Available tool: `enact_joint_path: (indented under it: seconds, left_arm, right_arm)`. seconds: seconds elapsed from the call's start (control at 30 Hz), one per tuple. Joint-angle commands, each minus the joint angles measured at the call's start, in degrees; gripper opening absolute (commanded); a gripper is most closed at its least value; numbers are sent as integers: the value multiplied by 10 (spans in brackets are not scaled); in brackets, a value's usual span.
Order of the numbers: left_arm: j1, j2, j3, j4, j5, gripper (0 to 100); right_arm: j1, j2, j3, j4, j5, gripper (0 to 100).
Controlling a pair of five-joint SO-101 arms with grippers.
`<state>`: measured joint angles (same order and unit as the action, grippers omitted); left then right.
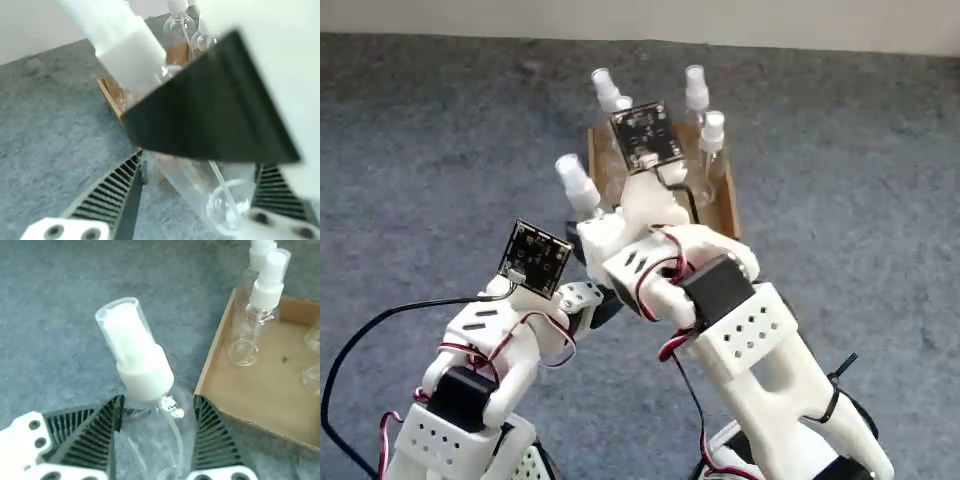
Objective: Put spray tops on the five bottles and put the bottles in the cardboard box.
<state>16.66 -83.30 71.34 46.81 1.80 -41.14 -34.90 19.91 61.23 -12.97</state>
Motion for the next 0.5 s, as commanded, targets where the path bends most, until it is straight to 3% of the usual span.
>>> enact_joint_path:
  seconds: [0.0, 0.13, 0.37, 0.47]
  left_arm:
    - [-11, 2, 13, -50, -9, 277]
    - [-39, 2, 29, -91, -27, 277]
    - [-38, 2, 29, -92, -27, 277]
    - [-38, 2, 31, -92, -28, 277]
  right_arm:
    - [-8, -18, -38, 7, -1, 3]
    - [-8, -81, -36, 7, 62, 3]
    - [-6, -119, 0, 22, 69, 3]
    - [41, -113, 0, -8, 69, 3]
